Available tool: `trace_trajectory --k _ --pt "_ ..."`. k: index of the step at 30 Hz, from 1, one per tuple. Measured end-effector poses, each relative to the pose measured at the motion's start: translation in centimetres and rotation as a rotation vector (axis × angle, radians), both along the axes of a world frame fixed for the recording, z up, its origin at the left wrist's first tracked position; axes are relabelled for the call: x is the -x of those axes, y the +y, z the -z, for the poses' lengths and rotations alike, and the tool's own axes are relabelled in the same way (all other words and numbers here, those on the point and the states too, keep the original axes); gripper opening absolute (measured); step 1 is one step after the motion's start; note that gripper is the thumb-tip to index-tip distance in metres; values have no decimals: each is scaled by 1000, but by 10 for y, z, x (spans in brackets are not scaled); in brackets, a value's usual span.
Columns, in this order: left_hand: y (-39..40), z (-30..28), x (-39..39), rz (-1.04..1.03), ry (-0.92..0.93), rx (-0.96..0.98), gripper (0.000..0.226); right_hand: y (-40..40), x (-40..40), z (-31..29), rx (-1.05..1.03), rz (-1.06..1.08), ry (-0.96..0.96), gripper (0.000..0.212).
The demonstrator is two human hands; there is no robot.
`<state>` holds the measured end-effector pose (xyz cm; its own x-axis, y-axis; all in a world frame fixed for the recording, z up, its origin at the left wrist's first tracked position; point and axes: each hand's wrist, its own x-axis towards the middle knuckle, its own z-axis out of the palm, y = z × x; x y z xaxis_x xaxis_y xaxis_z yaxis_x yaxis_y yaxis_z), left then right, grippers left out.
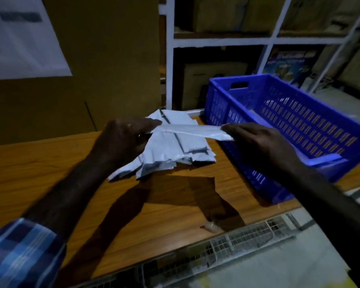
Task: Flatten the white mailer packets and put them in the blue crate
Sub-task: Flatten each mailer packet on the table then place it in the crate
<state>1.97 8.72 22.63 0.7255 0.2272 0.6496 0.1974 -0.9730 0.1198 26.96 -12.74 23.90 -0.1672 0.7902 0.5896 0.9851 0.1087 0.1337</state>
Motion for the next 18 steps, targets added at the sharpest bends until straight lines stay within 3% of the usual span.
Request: trace_trajectory --k 5,12,18 --pt "-13 -50 -77 67 -81 -82 32 -33 -68 -29 -81 90 -27 33" --pt "-36 -76 -204 43 -156 -31 24 -80 -150 -46 -217 162 -30 30" --pt "-29 -77 -291 85 -6 -16 22 -99 -198 -27 -146 145 10 59"
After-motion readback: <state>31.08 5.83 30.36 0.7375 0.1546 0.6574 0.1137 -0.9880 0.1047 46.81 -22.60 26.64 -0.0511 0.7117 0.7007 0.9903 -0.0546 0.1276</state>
